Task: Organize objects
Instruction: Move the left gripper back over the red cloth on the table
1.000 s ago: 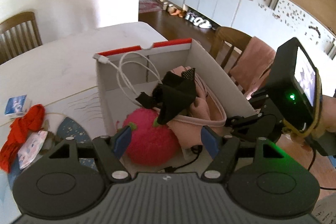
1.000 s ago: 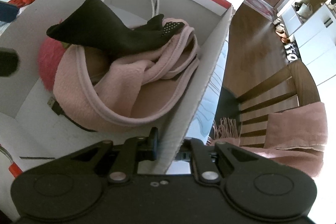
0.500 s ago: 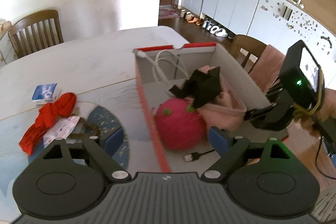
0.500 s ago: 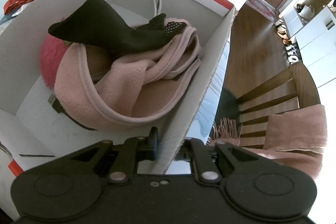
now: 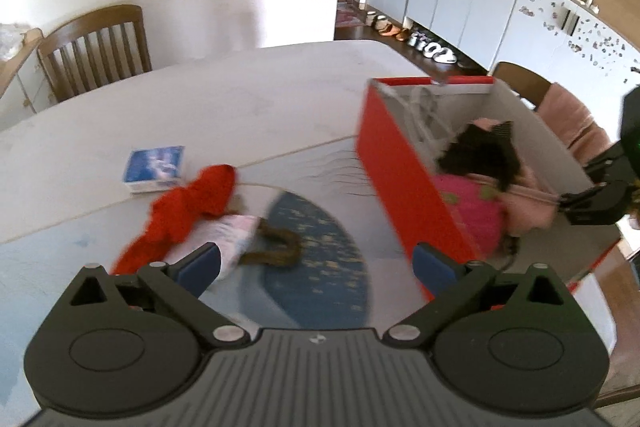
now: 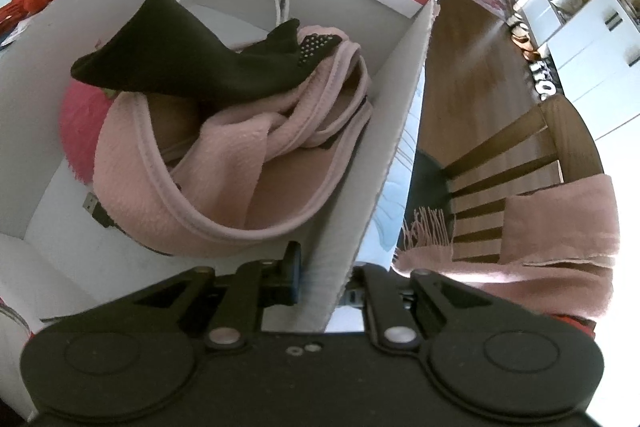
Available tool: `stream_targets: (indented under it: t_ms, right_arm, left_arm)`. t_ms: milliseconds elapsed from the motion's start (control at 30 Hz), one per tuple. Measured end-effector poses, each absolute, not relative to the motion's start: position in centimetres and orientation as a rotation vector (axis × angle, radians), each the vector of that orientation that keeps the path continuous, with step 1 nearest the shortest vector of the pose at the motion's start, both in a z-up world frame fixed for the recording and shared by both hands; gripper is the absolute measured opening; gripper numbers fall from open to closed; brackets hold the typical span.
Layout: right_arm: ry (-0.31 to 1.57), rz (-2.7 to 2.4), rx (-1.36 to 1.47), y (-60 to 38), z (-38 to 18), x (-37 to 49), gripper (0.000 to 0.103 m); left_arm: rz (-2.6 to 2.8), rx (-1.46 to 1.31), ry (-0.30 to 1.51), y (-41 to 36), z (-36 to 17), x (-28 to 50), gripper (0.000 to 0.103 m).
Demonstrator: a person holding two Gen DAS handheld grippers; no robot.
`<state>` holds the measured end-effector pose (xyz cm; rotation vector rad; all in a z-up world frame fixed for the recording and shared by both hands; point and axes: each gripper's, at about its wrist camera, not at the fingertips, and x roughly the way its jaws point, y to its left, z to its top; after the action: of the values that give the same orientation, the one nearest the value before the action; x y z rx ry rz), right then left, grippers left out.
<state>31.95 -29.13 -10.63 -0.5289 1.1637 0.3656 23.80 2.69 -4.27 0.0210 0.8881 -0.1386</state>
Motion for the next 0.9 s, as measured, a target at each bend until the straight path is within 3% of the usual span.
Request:
stream_targets:
  t_ms: [467,900]
  right_arm:
    - [1.193,0.309,-0.545,-28.2,-10.6,32.3,0.014]
    - [1.214,0.285,-0.561,-27.5,-11.0,32.8,0.015]
  left_arm:
    - [-0.077,0.065,0.932,11.2,-8.0,30.1,0.103]
    - [-0.079,0.089,0.988,13.4,-13.0,33.8,0.102]
